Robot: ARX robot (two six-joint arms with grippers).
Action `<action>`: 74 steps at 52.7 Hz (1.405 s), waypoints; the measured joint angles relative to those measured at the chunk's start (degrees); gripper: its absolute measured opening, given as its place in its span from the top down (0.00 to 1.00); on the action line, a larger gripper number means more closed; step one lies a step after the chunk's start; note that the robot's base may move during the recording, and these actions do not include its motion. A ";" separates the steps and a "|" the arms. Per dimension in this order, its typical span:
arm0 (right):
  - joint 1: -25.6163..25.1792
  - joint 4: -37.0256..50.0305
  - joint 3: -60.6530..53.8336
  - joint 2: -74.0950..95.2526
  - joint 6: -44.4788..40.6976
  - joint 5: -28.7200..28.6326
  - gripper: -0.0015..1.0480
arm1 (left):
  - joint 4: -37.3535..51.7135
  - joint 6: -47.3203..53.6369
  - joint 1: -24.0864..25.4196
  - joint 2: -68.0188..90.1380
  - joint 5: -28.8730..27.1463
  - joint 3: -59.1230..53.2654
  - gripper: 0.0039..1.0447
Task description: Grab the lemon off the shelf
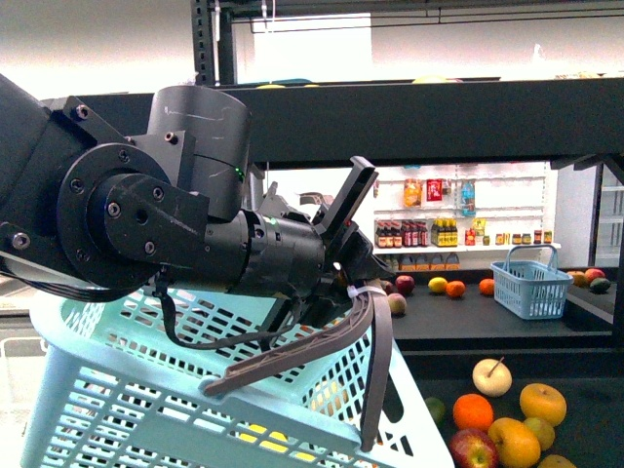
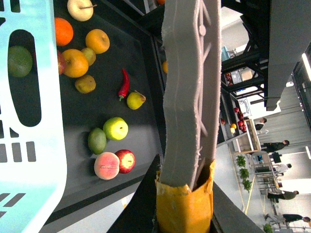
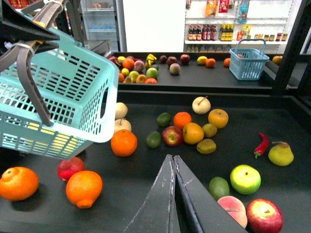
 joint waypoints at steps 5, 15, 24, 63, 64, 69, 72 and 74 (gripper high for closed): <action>0.00 0.22 -0.59 -0.57 0.00 0.00 0.98 | 0.00 0.00 -0.02 0.00 0.02 0.00 0.90; 0.00 0.55 -2.10 -1.84 0.00 -0.02 0.98 | 0.00 0.02 0.00 0.00 0.00 0.00 0.90; 0.00 0.85 -4.28 -3.98 0.00 0.13 0.98 | 0.00 0.00 0.00 0.00 0.00 0.00 0.90; 0.00 0.90 -4.35 -4.48 -0.04 0.07 0.15 | 0.00 0.00 0.00 0.00 0.00 0.00 0.90; 0.00 0.90 -4.35 -4.48 -0.04 0.07 0.12 | 0.00 0.00 0.00 0.00 0.00 0.00 0.90; 0.00 0.90 -4.33 -4.48 -0.04 0.07 0.07 | 4.28 -1.31 0.00 0.00 -1.90 -1.09 0.90; 0.00 0.90 -4.35 -4.50 -0.04 0.07 0.07 | 7.80 -2.89 0.24 0.00 -4.07 -1.75 0.90; 0.00 0.90 -4.35 -4.50 -0.04 0.07 0.07 | 8.76 -3.19 0.55 0.00 -5.38 -1.75 0.90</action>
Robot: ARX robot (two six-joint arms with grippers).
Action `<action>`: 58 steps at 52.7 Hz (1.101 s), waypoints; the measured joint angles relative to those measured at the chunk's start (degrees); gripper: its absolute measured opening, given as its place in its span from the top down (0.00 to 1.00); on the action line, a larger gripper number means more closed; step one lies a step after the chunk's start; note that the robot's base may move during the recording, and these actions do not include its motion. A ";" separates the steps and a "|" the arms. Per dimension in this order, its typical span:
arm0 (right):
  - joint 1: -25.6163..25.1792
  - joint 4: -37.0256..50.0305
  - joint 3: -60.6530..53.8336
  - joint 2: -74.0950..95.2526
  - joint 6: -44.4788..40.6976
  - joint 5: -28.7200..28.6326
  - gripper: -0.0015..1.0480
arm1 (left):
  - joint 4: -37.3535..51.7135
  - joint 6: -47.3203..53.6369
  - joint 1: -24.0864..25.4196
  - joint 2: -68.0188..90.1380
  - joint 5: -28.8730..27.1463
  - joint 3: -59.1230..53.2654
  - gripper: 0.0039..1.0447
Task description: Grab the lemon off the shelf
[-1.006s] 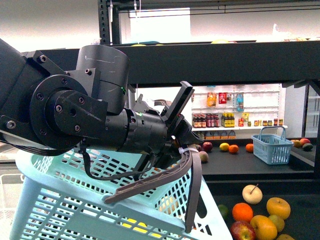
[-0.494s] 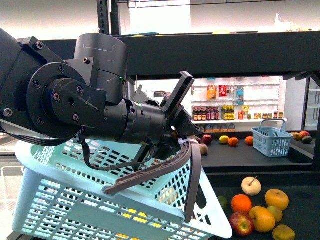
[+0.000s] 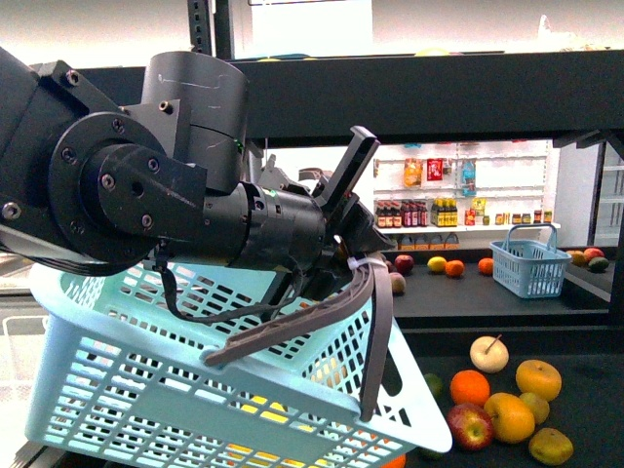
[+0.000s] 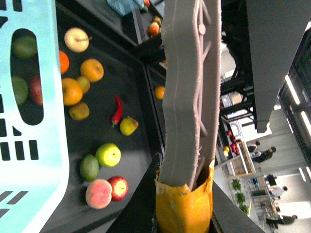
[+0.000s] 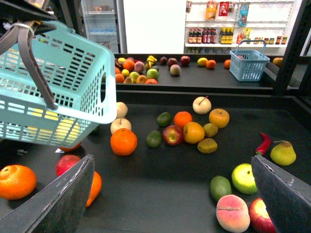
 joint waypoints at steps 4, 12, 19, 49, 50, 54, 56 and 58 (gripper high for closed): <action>0.00 0.00 0.00 0.00 0.00 0.00 0.07 | 2.19 -1.27 1.07 0.00 -2.12 -0.02 0.90; 0.00 0.00 0.00 0.00 0.00 0.00 0.07 | 9.70 -9.05 5.16 0.00 -9.46 -1.27 0.90; 0.00 0.00 0.00 0.00 0.00 0.00 0.07 | 14.05 -15.58 10.58 -0.74 -17.00 -3.19 0.90; 0.00 0.00 0.00 0.00 0.00 0.00 0.07 | 34.73 -33.53 31.76 -2.10 -28.46 -12.83 0.90; 0.00 0.00 0.00 0.00 0.00 0.00 0.07 | 35.71 -33.88 32.22 -2.10 -28.09 -13.09 0.90; 0.00 0.00 0.00 0.00 0.00 0.00 0.07 | 38.80 -34.51 33.62 -1.81 -27.17 -13.77 0.90; 0.00 0.00 0.00 0.00 0.00 0.00 0.07 | 40.26 -34.77 34.29 -1.64 -26.75 -14.27 0.90; 0.00 0.00 0.00 0.00 0.00 0.00 0.07 | 41.16 -34.82 34.71 -1.42 -26.64 -14.53 0.90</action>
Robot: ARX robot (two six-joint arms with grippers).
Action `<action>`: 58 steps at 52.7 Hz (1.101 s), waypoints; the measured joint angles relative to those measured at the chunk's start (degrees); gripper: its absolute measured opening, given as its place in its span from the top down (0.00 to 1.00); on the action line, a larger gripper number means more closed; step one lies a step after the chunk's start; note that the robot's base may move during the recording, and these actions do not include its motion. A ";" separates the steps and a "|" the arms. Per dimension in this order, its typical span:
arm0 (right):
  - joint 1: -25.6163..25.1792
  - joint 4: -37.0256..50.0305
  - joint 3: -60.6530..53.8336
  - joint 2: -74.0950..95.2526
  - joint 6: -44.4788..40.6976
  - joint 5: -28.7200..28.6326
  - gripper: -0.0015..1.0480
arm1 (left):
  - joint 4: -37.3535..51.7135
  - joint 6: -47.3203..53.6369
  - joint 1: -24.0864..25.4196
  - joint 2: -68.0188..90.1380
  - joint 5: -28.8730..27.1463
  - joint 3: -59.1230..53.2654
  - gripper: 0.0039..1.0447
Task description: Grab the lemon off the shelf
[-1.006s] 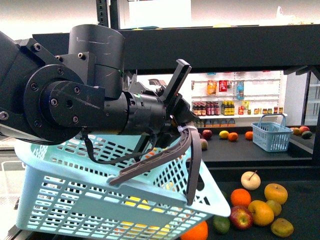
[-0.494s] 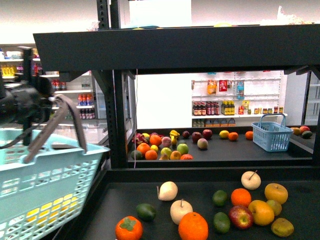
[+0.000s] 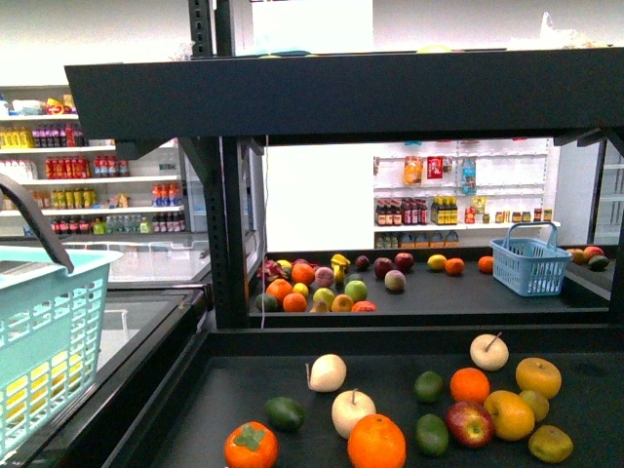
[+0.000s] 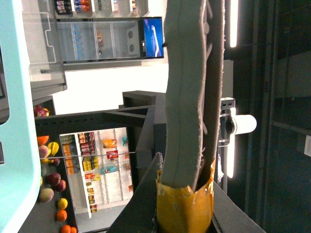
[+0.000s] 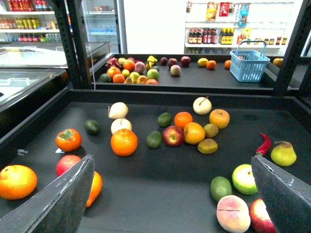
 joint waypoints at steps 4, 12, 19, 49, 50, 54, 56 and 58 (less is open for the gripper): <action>0.00 0.00 0.00 0.00 0.00 0.00 0.07 | 2.19 -0.07 0.94 0.96 0.57 -0.81 0.90; 0.00 0.00 0.00 0.00 0.00 -0.02 0.07 | 5.64 -1.09 2.12 4.61 1.25 -1.70 0.90; 0.00 0.00 0.00 0.00 0.00 -0.02 0.07 | 7.41 -1.92 2.16 6.71 1.55 -1.73 0.90; 0.00 0.00 0.02 0.00 0.00 -0.02 0.07 | 10.32 -3.76 2.03 10.95 0.17 -0.59 0.86; 0.00 0.00 0.00 0.00 0.00 -0.02 0.07 | 9.57 -3.08 2.05 10.95 0.17 -0.52 0.80; 0.00 0.00 0.00 0.00 0.00 -0.02 0.07 | 8.31 -1.99 2.08 10.93 0.35 -0.52 0.68; 0.00 0.00 0.00 0.00 0.00 -0.02 0.07 | 7.50 -1.20 2.10 10.73 0.55 -0.52 0.61; 0.00 0.00 0.00 0.00 0.00 -0.02 0.07 | 6.54 -0.59 2.14 10.62 0.76 -0.59 0.52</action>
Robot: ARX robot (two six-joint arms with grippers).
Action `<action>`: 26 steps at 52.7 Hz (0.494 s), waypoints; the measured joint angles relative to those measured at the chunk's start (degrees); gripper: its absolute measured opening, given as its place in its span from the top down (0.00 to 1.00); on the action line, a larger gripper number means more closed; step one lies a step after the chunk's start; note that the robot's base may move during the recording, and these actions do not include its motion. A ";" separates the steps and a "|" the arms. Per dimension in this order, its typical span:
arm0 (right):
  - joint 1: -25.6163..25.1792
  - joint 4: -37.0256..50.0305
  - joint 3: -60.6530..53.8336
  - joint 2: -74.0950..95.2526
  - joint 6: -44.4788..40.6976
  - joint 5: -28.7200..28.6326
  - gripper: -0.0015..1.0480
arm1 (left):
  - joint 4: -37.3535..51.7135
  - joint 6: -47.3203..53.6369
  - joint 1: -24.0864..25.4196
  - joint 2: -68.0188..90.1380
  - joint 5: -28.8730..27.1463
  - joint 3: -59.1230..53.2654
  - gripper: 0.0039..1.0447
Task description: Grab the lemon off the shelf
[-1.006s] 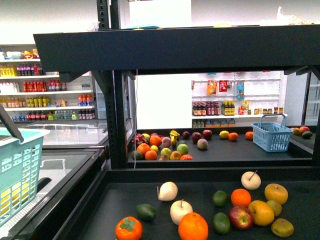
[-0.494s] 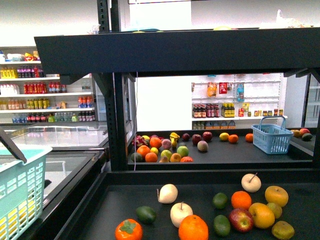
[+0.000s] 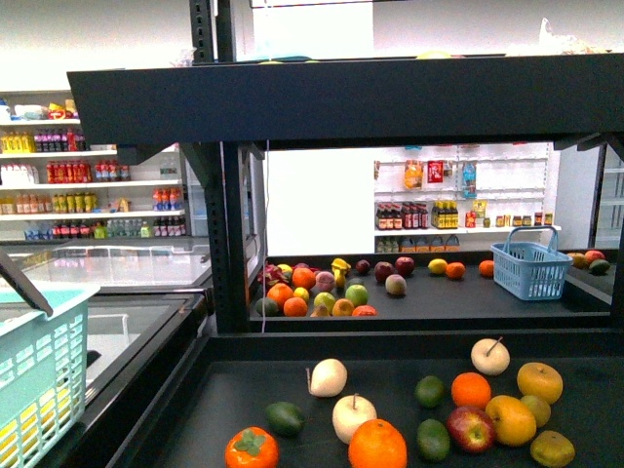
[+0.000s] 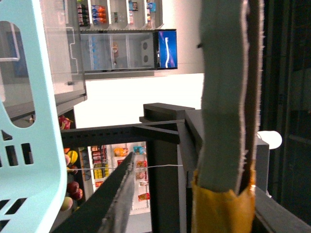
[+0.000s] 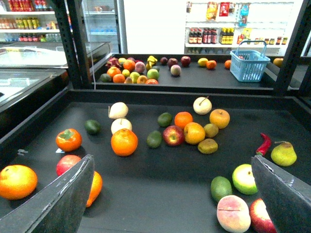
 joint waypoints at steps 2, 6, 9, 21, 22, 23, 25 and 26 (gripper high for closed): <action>0.00 0.00 0.00 0.00 0.00 0.00 0.07 | -0.59 0.55 0.07 -0.22 0.26 -0.24 0.45; 0.00 0.00 0.00 0.00 0.00 -0.02 0.07 | -1.60 1.31 0.07 -0.94 0.61 -0.98 0.33; 0.00 0.00 0.00 0.00 0.00 0.00 0.07 | -2.29 1.81 0.07 -1.66 0.66 -1.66 0.23; 0.00 0.00 0.02 0.00 0.00 0.00 0.07 | -5.03 2.75 0.33 -7.30 1.31 -4.79 0.07; 0.00 0.00 0.00 0.00 0.00 0.00 0.07 | -5.31 2.75 0.37 -7.74 1.31 -5.11 0.07; 0.00 0.00 0.00 0.00 0.00 -0.02 0.07 | -5.57 2.80 0.44 -8.20 1.33 -5.40 0.07; 0.00 0.00 0.00 0.00 0.00 0.00 0.07 | -6.27 2.89 0.59 -8.98 1.68 -5.95 0.07; 0.00 0.00 0.00 0.00 0.00 0.00 0.07 | -6.71 2.97 0.70 -9.35 1.77 -6.19 0.07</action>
